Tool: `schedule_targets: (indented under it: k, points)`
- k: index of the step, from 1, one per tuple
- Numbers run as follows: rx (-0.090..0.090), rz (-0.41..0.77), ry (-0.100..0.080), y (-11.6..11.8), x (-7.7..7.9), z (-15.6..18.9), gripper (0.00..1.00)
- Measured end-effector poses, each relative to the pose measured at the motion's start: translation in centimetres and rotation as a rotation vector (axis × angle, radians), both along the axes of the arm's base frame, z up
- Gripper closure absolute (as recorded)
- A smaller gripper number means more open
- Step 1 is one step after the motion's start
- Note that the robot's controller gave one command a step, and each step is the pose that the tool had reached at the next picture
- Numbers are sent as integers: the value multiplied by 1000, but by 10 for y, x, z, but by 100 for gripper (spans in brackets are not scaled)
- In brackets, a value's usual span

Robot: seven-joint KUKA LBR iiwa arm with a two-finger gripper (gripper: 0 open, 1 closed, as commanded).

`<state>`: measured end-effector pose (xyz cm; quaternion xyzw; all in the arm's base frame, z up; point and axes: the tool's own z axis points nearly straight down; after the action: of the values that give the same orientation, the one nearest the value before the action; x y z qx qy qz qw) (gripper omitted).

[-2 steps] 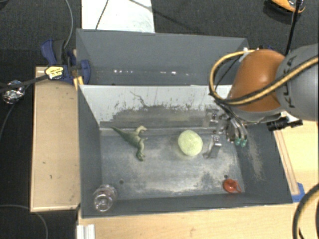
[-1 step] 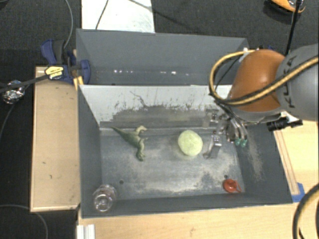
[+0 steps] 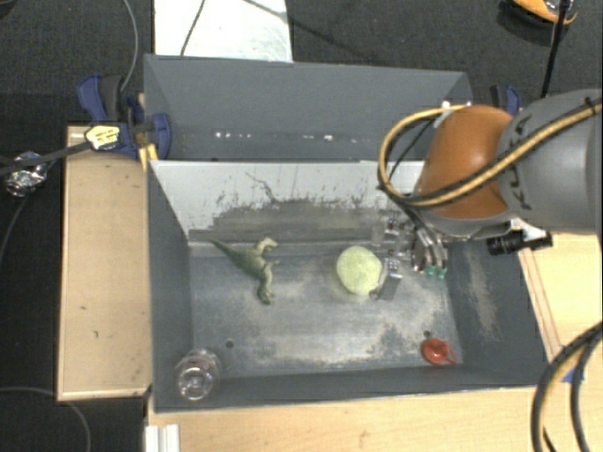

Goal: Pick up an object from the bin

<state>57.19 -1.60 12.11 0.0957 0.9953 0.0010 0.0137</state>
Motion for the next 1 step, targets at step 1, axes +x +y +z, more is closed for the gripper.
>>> schedule_targets:
  k: [1]
  points:
    - [2,-63,14,16,-10,-30,0]
